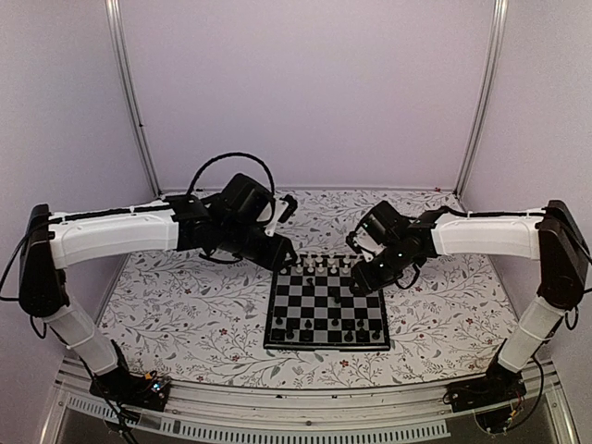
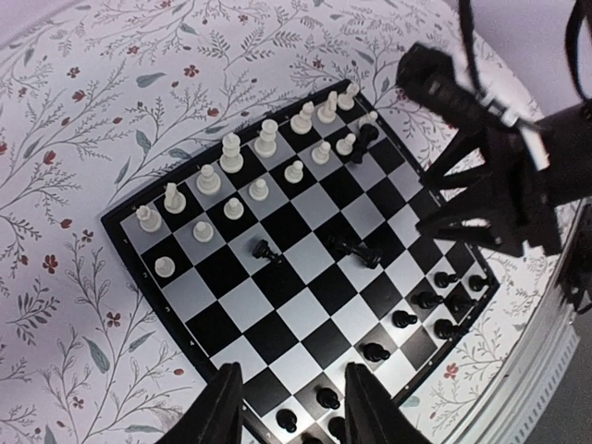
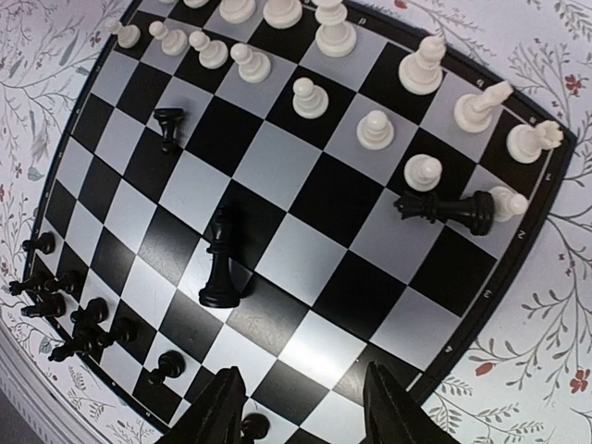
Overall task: Set up the chess pieces on the board
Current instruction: Pick up the chess piece from the chessboard.
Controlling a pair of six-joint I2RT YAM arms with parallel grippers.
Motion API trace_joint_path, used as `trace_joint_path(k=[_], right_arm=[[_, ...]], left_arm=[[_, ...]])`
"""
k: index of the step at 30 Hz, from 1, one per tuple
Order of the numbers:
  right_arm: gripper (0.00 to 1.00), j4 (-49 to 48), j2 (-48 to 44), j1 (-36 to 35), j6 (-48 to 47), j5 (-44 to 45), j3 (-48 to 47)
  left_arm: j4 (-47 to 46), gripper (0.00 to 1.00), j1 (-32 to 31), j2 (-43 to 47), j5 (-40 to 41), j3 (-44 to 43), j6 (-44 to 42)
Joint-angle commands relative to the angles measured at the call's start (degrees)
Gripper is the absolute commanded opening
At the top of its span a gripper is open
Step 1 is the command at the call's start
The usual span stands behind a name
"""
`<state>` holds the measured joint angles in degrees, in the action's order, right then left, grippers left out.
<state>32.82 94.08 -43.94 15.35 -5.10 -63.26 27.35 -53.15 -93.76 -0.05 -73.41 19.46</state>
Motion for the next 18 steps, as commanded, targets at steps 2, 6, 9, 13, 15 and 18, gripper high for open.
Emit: trace_joint_path(k=[2,6,9,13,15,18], right_arm=[[0.48,0.62,7.59,-2.37,-1.03,-0.31,-5.81],[0.49,0.94,12.18,-2.96,-1.54,-0.78,-9.67],[0.49,1.64,15.01,-3.26,-1.98,-0.75,-12.04],[0.49,3.35,17.67,-3.50,-2.33,-0.24,-14.27],[0.49,4.31,18.48,-3.71,-2.51,0.29,-14.82],[0.49,5.51,19.04,-4.22,-2.85,0.45,-14.98]], left_arm=[[-2.86,0.41,3.19,3.82,-4.04,1.60,5.67],[-3.53,0.41,4.44,3.87,-5.89,2.47,6.12],[-3.06,0.41,4.83,3.59,-6.20,2.26,5.97],[-2.92,0.41,5.31,3.38,-6.51,2.21,6.02],[-2.89,0.41,5.50,3.26,-6.78,2.30,6.05],[-2.90,0.41,5.75,2.96,-7.02,2.39,6.03]])
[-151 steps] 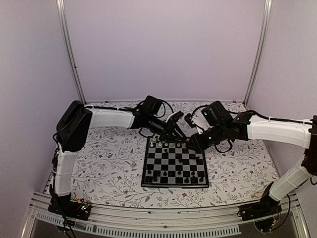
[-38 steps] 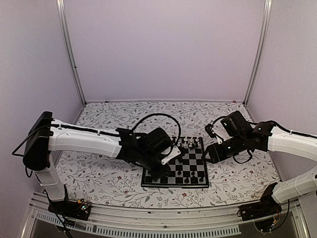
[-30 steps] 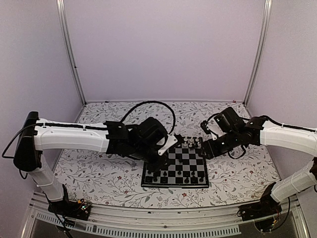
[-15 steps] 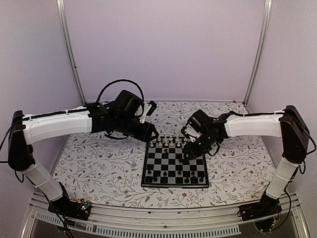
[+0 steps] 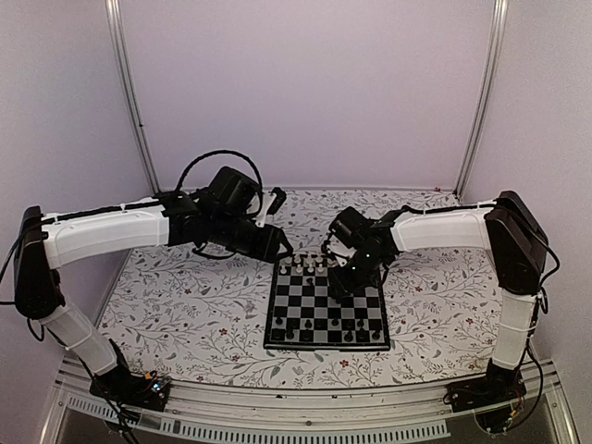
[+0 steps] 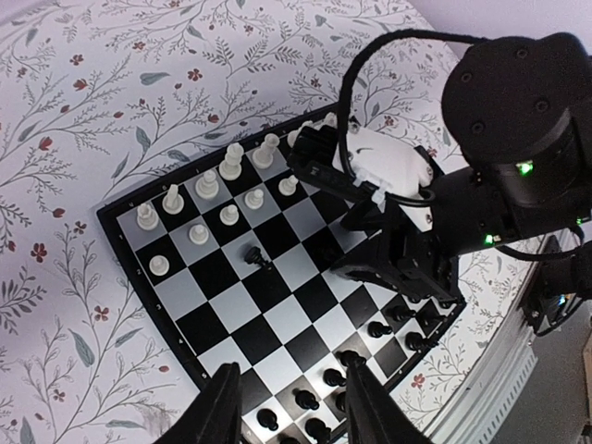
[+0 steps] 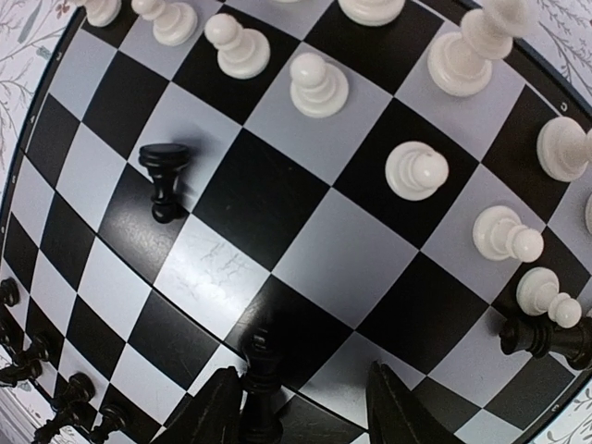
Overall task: Set up the chess pieces on the board
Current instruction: Pick up the chess piece from the chessboard.
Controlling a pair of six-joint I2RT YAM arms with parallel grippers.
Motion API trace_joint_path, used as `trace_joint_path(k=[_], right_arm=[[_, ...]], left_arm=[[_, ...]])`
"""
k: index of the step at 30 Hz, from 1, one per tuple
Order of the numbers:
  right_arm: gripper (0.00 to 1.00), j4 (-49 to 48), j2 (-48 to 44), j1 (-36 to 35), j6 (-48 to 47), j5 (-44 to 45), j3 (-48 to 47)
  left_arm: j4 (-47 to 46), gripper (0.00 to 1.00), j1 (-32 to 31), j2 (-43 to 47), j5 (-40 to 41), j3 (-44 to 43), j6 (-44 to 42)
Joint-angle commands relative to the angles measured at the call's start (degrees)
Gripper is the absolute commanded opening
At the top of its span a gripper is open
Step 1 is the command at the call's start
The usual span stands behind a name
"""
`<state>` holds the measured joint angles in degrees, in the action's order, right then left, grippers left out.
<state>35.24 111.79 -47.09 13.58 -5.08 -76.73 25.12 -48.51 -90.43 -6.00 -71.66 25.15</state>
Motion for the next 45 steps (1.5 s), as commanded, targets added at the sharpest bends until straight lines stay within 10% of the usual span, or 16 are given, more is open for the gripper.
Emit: trace_joint_path(k=[1,28,45], right_arm=[[0.49,3.43,1.28,-1.18,-1.03,0.42,-1.38],[0.17,6.83,-0.65,-2.91,-1.02,4.63,1.72],[0.12,-15.14,-26.07,-2.96,-4.94,-7.14,14.94]], left_arm=[[-0.73,0.41,1.20,-0.48,-1.18,0.64,0.41],[-2.38,0.41,2.76,-4.26,-6.41,0.06,1.13],[-19.45,0.42,9.58,-10.97,-40.25,1.35,9.98]])
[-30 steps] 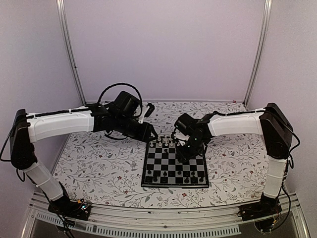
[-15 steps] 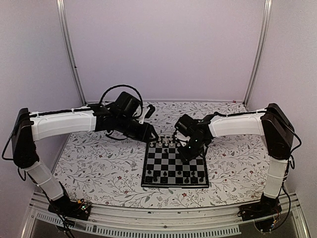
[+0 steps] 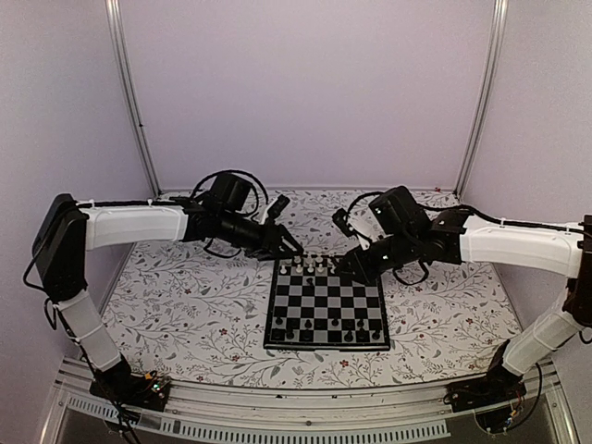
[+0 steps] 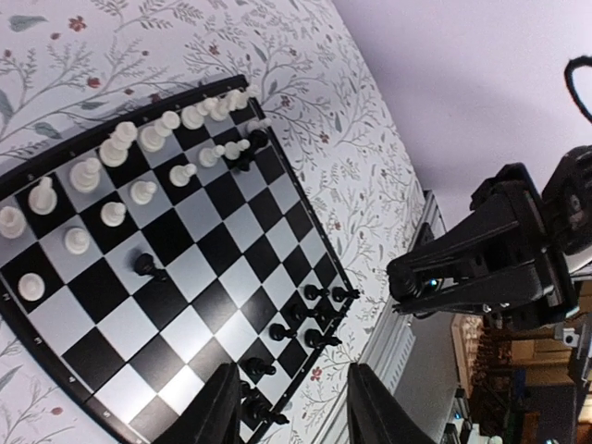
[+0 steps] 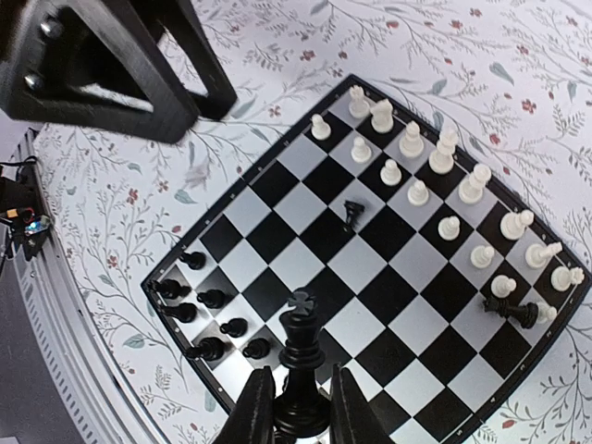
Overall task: Set up the chess pieces on the board
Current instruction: Pick up the chess piece from the chessboard, then place the chess piece on the chessboard.
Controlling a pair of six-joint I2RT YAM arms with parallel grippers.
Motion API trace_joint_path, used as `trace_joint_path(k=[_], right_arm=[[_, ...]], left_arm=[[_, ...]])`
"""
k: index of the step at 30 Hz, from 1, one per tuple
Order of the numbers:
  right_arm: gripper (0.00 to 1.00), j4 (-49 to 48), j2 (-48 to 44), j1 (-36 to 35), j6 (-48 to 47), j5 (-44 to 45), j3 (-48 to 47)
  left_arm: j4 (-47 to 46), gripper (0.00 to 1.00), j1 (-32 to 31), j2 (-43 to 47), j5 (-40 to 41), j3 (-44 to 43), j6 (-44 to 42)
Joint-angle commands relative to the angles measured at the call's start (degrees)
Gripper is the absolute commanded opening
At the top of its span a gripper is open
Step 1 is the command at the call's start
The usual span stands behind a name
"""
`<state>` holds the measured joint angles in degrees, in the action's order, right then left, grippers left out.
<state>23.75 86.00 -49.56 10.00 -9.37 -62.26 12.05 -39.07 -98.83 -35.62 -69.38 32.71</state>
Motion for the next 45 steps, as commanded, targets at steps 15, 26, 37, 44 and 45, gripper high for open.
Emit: trace_joint_path(k=[15,26,37,44,45], right_arm=[[0.12,-3.61,2.02,-0.51,-2.88,-5.31,-2.26],[0.13,-3.97,2.76,-0.45,-3.35,-5.84,-2.61],[0.14,-3.89,3.68,-0.47,-3.93,-5.09,-3.43],[0.44,0.30,0.81,-0.28,-2.53,-3.94,-0.68],[0.47,0.59,-0.91,-0.16,-2.26,-4.05,0.89]], left_arm=[[-6.00,0.42,-2.17,-10.34,-19.75,-7.21,1.87],[-0.47,0.40,-4.12,-15.54,-22.25,-13.89,-1.25],[1.98,0.19,-4.18,-17.80,-23.93,-16.93,-2.55],[11.33,0.15,-3.87,-14.46,-14.45,-18.99,-10.14],[13.06,0.14,-3.95,-13.61,-11.93,-18.96,-12.12]])
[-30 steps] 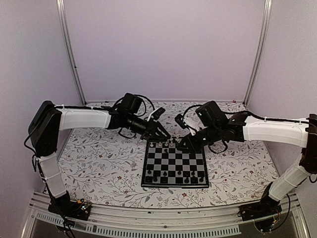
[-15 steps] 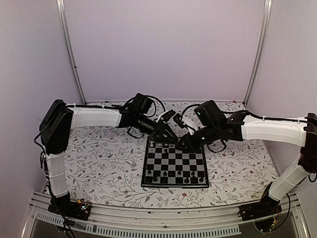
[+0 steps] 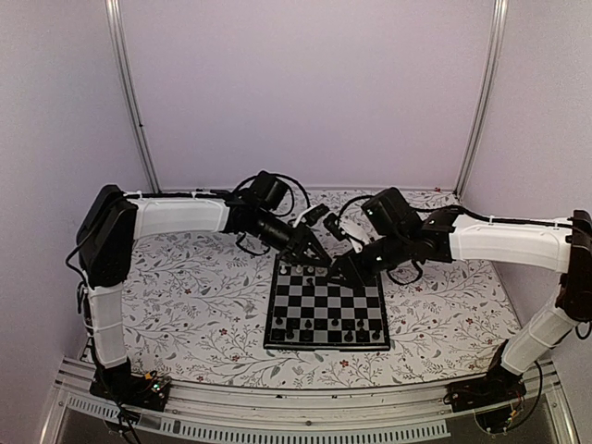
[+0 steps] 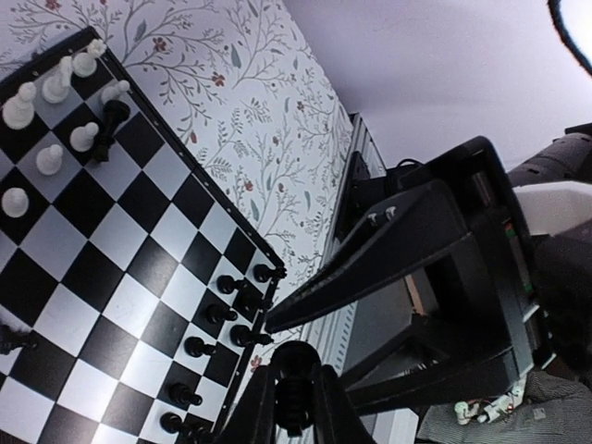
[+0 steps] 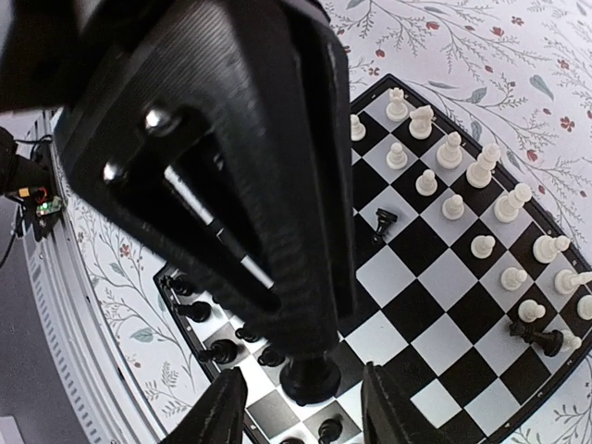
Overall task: Set up the chess pieces on the board
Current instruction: Place the chess piece on the chessboard.
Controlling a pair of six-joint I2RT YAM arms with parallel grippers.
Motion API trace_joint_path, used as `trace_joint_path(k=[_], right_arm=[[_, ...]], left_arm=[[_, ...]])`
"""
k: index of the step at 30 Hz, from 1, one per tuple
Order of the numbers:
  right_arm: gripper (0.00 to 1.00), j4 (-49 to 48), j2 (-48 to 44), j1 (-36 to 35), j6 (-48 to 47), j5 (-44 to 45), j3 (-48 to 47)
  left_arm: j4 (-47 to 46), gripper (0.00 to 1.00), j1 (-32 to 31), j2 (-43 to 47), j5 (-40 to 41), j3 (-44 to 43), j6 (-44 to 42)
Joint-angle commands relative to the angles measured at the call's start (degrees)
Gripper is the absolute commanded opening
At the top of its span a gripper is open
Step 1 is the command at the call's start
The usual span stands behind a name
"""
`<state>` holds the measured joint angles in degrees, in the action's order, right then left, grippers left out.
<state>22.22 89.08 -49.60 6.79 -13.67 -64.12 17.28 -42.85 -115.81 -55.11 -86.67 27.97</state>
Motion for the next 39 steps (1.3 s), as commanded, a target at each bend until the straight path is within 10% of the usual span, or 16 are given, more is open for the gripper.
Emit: trace_joint_path(k=[1,16,39], right_arm=[[0.49,2.31,-6.53,0.11,1.84,-0.35,4.47],[0.59,1.46,-21.85,6.89,12.63,0.45,21.44],[0.59,2.42,-20.69,6.87,10.98,-0.91,22.27]], left_arm=[[9.79,0.14,-0.44,4.47,11.21,-1.52,-9.53],[20.69,0.15,-14.43,11.39,42.79,2.45,-29.37],[17.96,0.15,-26.02,5.03,51.22,4.63,-30.94]])
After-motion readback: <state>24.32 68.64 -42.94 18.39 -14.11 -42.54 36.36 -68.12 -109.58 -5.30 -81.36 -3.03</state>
